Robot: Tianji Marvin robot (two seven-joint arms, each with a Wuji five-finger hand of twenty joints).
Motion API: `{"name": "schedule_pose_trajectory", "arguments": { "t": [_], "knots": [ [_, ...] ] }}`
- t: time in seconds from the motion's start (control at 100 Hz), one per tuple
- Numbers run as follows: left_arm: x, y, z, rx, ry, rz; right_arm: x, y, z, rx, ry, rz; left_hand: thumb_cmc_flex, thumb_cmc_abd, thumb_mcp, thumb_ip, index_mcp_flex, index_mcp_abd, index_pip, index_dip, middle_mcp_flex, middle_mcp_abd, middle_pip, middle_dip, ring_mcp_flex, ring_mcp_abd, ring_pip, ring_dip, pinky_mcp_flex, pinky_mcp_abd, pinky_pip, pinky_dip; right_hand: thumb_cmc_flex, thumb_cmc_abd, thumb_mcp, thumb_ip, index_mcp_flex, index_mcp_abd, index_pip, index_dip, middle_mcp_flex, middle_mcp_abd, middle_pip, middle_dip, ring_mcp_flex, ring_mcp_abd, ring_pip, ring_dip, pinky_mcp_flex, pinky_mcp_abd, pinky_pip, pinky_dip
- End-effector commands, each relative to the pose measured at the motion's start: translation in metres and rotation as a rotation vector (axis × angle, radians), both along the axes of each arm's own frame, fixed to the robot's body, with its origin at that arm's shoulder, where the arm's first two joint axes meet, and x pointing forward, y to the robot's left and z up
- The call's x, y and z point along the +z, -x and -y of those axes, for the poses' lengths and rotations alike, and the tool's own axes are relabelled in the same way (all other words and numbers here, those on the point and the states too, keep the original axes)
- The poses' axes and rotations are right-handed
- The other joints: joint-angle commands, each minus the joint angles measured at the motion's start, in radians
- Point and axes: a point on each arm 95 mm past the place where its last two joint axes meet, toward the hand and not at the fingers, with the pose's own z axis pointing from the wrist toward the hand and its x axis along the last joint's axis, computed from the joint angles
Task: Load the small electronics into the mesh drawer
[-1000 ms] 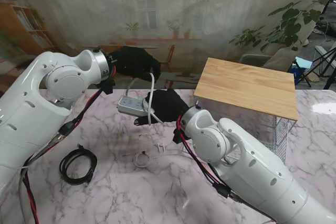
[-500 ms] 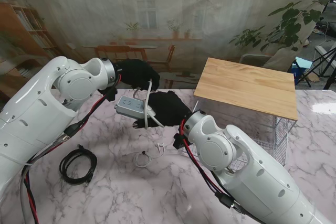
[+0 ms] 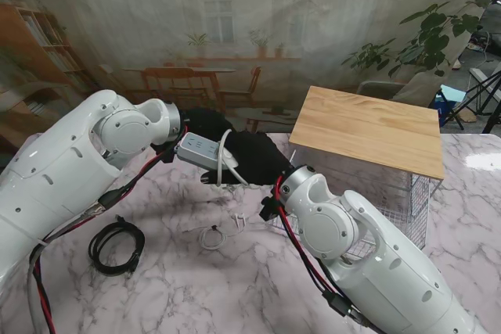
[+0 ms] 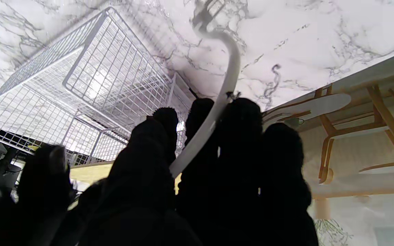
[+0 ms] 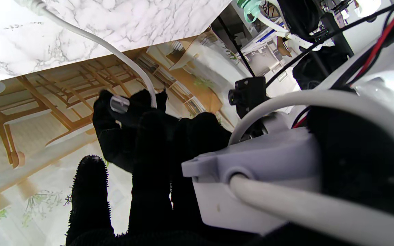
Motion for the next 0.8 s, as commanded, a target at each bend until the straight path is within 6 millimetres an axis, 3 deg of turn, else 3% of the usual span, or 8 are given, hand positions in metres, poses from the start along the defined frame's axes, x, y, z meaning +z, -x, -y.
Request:
{"name": "schedule_pose_trajectory", "arguments": {
  "t": [0.0,0.16,0.25,0.34,0.39,0.45,0.51,0.79],
  "knots": [
    [-0.006,0.001,-0.003,-0.003,-0.025,-0.023,0.005,0.001,0.0,-0.008,-0.013,0.012,0.086,0.074,0.076,0.019,0.008,-0.034,0.007,-0.015,0.004,0.03,0.031,0.01,-0.006,0.034,0.016,0.012,-0.022,-0.003,0.01,0.03,0.168,0.193,0.358,0.006,0.074,-0.157,0.074,0.014,0.017,-0.051,0.053,0.007,-0.003,-0.007,0.049,0.007,-0.011,0.006,-0.012,0.013],
    [-0.012,0.004,-0.006,-0.007,-0.013,-0.009,0.005,-0.002,0.004,-0.039,-0.024,0.007,0.074,0.07,0.042,0.021,-0.033,0.002,-0.101,-0.132,-0.025,0.019,-0.044,-0.045,-0.049,0.066,-0.074,-0.024,-0.058,-0.001,-0.044,0.019,0.17,0.194,0.356,0.006,0.073,-0.157,0.073,0.014,0.017,-0.051,0.054,0.007,-0.004,-0.005,0.05,0.007,-0.012,0.005,-0.012,0.013],
    [-0.015,0.002,-0.008,0.007,0.011,0.004,0.005,-0.004,0.005,-0.051,-0.029,0.004,-0.051,0.062,0.026,0.021,-0.156,0.052,-0.326,-0.191,-0.108,0.01,-0.112,-0.129,-0.126,0.086,-0.195,-0.072,-0.122,-0.007,-0.128,-0.014,0.171,0.194,0.355,0.005,0.072,-0.156,0.073,0.014,0.016,-0.052,0.054,0.007,-0.006,-0.005,0.05,0.007,-0.013,0.005,-0.013,0.012],
    [-0.018,0.001,-0.01,0.021,0.032,0.011,0.005,-0.005,0.006,-0.057,-0.033,0.002,-0.109,0.089,0.024,0.017,-0.196,0.062,-0.416,-0.248,-0.142,0.009,-0.121,-0.163,-0.157,0.095,-0.228,-0.091,-0.15,-0.004,-0.15,-0.022,0.172,0.195,0.354,0.006,0.072,-0.156,0.072,0.015,0.015,-0.051,0.054,0.007,-0.006,-0.005,0.051,0.008,-0.012,0.004,-0.013,0.012],
    [-0.019,0.0,-0.009,0.023,0.043,0.018,0.005,-0.005,0.006,-0.06,-0.038,0.0,-0.044,0.08,0.033,0.004,-0.143,0.033,-0.358,-0.203,-0.119,0.009,-0.1,-0.173,-0.139,0.095,-0.212,-0.09,-0.14,0.003,-0.138,-0.016,0.172,0.196,0.354,0.006,0.071,-0.155,0.072,0.015,0.015,-0.051,0.054,0.007,-0.006,-0.006,0.051,0.008,-0.013,0.005,-0.013,0.012],
    [-0.021,0.0,-0.008,0.025,0.051,0.018,0.005,-0.005,0.005,-0.063,-0.044,-0.002,0.071,0.101,0.012,0.013,-0.053,0.027,-0.235,-0.166,-0.073,0.011,-0.073,-0.174,-0.101,0.096,-0.178,-0.088,-0.11,0.009,-0.111,-0.01,0.172,0.195,0.353,0.006,0.071,-0.154,0.072,0.015,0.015,-0.051,0.055,0.007,-0.006,-0.007,0.051,0.008,-0.013,0.005,-0.013,0.012],
    [-0.021,0.0,-0.006,0.016,0.043,0.016,0.005,-0.005,0.005,-0.066,-0.05,-0.004,0.086,0.097,0.048,0.013,-0.002,0.012,-0.165,-0.144,-0.054,0.017,-0.047,-0.158,-0.08,0.09,-0.141,-0.073,-0.093,0.013,-0.089,-0.003,0.172,0.197,0.353,0.005,0.071,-0.154,0.072,0.015,0.014,-0.052,0.055,0.007,-0.006,-0.006,0.051,0.008,-0.012,0.005,-0.013,0.012],
    [-0.016,0.008,0.003,-0.041,0.042,0.041,0.004,-0.011,0.006,-0.089,-0.043,-0.009,0.086,0.079,0.075,0.015,-0.002,0.007,-0.034,-0.094,-0.032,0.02,0.054,-0.068,-0.035,0.052,-0.016,-0.009,-0.047,0.006,-0.017,0.027,0.175,0.195,0.352,0.005,0.069,-0.152,0.073,0.017,0.013,-0.051,0.057,0.006,-0.007,-0.006,0.052,0.008,-0.014,0.004,-0.014,0.011]
  ]
}}
